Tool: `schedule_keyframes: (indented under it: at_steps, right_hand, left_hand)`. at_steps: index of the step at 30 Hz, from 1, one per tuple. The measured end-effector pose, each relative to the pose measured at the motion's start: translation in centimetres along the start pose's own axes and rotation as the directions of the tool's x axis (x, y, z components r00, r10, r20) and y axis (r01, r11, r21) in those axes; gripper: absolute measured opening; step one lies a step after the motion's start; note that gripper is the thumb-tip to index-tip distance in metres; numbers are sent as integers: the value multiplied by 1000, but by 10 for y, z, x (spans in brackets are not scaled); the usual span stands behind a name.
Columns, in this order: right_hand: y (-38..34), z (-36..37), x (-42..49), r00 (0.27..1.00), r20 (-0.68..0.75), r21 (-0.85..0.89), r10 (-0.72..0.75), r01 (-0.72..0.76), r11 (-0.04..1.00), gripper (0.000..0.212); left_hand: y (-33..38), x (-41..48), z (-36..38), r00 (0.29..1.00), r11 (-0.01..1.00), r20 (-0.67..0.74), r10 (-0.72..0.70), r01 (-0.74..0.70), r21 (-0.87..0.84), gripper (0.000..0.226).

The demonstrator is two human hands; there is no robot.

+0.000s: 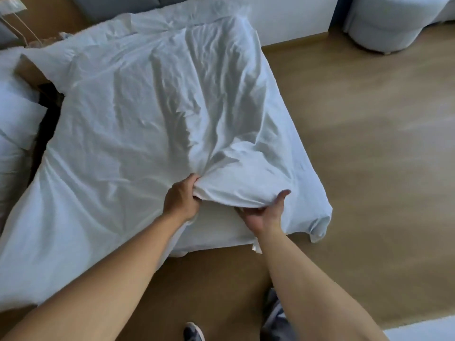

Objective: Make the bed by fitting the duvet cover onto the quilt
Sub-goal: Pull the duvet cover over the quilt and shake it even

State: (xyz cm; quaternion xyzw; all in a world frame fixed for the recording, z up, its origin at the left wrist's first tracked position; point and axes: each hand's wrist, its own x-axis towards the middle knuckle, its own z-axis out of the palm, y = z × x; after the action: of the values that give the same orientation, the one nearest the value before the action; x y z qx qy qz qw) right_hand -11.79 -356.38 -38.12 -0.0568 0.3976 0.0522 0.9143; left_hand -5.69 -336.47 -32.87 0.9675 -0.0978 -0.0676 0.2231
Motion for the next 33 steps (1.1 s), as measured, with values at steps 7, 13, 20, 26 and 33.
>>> schedule_keyframes:
  at_steps: [7,13,20,26,33]
  right_hand:
    - [-110,6,34,936,-301,-68,-183,170,983,51]
    - [-201,-25,17,674,36,-992,-738,114,56,25]
    - [-216,-134,59,712,-508,-739,-485,-70,670,47]
    - [-221,-179,89,501,-799,-482,-333,-205,852,58]
    - [-207,-160,182,840,79,-850,-536,-224,-477,94]
  left_hand:
    - [30,-5,26,868,954,489,-91,-65,293,54]
    - [128,28,116,663,799,716,-218,-300,521,66]
    - [209,104,192,746,926,665,-23,-235,296,105]
    - [163,91,285,464,874,868,-176,-332,354,112]
    - [106,125,313,686,940,710,158,-325,105,60]
